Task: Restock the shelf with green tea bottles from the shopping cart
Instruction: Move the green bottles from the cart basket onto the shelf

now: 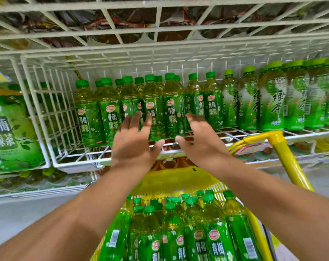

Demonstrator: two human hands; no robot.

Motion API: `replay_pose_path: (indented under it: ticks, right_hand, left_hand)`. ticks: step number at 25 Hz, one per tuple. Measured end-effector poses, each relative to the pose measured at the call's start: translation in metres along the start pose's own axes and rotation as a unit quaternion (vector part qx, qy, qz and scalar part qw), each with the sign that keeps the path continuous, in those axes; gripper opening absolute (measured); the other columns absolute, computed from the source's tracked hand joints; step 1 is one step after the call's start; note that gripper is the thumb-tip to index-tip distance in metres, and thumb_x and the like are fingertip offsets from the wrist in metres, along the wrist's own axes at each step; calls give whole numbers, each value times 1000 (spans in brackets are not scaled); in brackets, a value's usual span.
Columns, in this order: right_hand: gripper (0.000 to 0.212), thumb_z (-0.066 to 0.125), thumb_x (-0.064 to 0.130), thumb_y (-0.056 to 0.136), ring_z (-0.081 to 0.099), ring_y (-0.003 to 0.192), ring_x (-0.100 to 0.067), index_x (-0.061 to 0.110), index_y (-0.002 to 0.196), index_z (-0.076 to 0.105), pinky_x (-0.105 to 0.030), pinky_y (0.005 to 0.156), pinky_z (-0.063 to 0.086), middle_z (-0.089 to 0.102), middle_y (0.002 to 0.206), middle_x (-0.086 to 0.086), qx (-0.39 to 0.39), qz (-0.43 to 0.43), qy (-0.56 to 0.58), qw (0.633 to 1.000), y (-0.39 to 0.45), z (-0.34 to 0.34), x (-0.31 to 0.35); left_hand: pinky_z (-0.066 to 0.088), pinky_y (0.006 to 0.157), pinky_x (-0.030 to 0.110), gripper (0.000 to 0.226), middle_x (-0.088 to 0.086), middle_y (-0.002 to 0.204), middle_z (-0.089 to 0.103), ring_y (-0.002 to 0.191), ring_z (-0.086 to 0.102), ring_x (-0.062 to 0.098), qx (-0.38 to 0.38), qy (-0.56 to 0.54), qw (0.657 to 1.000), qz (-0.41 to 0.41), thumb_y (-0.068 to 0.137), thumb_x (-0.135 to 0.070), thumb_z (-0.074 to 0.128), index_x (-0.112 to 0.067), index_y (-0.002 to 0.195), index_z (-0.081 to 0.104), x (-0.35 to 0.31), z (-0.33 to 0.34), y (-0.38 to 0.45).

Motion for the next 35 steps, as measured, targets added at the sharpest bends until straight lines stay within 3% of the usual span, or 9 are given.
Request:
replay_pose_path:
  ticks: [3,9,15,21,23,25,27,31,35]
  right_hand:
    - [73,57,46,94,20,145,-13,19,154,25,-15,109,14,25,159,0,-4,-51,-5,999,-42,1,8]
    - [75,58,46,93,11,145,0,21,154,23,-1,106,-4,21,160,5,30,-80,-9,996,-110,17,4]
    - [79,53,55,92,14,148,-4,23,156,19,-19,114,16,15,162,11,54,-46,-35,997,-166,33,-25]
    - [79,57,50,92,14,146,-6,23,156,19,8,96,4,13,162,9,79,18,-13,997,-198,46,-45]
    - [81,57,51,91,12,147,-8,22,156,18,0,106,8,13,161,8,85,49,4,995,-205,50,-48]
    - [84,54,58,90,19,146,-17,20,156,18,-24,117,22,23,159,1,75,89,-46,992,-210,51,-54]
    - [89,47,68,88,35,135,-24,15,154,21,-35,108,35,40,147,-4,64,120,-173,975,-216,46,-55]
    - [100,50,75,81,41,129,-24,6,149,24,-31,98,44,46,136,-5,113,221,-158,956,-243,57,-67]
    - [70,65,64,78,51,114,-23,12,121,46,-32,83,51,54,113,-2,108,260,-127,951,-245,56,-70]
  left_hand:
    - [35,112,45,83,14,153,40,139,35,36,-5,-15,1000,7,84,-69,52,-20,150,41,-1,-2,-24]
    - [33,116,47,79,11,158,33,146,28,31,9,-49,998,23,88,-67,46,-21,152,37,-6,-2,-92]
    - [22,119,43,83,4,166,14,153,8,23,105,-59,993,-8,88,-75,35,-30,157,23,2,29,-174]
    - [19,121,41,96,0,167,1,153,1,21,187,-90,976,-72,78,-84,15,-32,158,5,1,60,-229]
    - [22,119,40,98,-2,167,1,153,5,22,201,-111,969,-92,76,-85,14,-32,158,0,-2,65,-241]
    - [28,118,39,98,-4,166,4,152,8,23,214,-134,961,-117,79,-84,25,-32,158,-3,-3,70,-250]
    - [33,115,38,98,-5,166,9,151,12,23,226,-150,952,-140,82,-81,35,-31,157,-5,-6,74,-257]
    - [47,101,35,104,1,160,27,143,34,23,240,-181,927,-225,82,-75,50,-25,158,-1,-9,79,-273]
    - [50,101,40,101,10,158,29,134,48,27,261,-227,881,-323,80,-66,64,-14,155,22,-3,91,-288]
Point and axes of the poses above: each hand's wrist, its own y-axis towards the middle knuckle, its own z-axis out of the palm, x = y × z, the point moved 9 cm from there along y, towards the middle knuckle
